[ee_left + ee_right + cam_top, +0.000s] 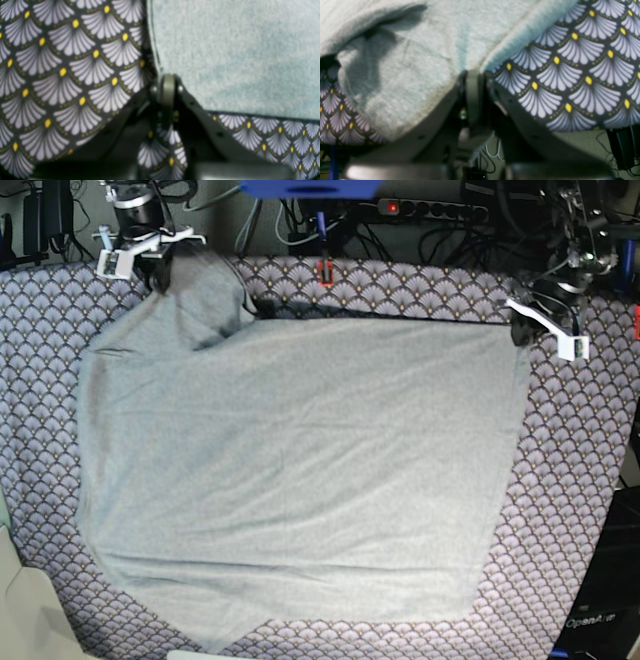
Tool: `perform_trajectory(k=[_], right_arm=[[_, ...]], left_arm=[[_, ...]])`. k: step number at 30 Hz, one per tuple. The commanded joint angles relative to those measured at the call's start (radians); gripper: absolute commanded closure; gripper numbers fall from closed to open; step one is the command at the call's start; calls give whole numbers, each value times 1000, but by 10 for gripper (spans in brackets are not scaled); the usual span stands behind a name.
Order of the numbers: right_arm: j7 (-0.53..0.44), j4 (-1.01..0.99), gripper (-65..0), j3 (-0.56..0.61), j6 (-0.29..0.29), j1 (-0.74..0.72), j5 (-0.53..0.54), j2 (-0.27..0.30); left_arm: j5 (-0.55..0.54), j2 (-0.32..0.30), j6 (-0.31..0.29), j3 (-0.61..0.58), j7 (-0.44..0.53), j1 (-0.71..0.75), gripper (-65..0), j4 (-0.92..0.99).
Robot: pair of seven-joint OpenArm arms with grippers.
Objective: Fold the T-shirt properly
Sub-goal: 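Pinch the grey shirt edge with both grippers, then lift the held edge with both grippers and lay it across the shirt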
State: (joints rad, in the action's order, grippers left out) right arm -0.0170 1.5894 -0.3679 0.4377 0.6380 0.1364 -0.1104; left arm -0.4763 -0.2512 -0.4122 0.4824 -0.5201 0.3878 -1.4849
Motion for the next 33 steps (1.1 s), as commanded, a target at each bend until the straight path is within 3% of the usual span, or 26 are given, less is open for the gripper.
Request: perform_trajectory(k=[1, 11, 23, 33], right_arm=[[39, 6, 0, 2, 8, 12, -10, 1], [38, 134, 0, -4, 8, 16, -14, 8], [44, 257, 0, -6, 8, -13, -16, 68], [229, 274, 0, -6, 8, -165, -14, 163]], left_arm=[[-5, -12, 0, 6, 7, 6, 0, -16], [-6, -13, 0, 6, 7, 9, 0, -18], [-8, -50, 8, 8, 5, -34, 0, -127], [-5, -46, 3, 42, -165, -189, 0, -133]])
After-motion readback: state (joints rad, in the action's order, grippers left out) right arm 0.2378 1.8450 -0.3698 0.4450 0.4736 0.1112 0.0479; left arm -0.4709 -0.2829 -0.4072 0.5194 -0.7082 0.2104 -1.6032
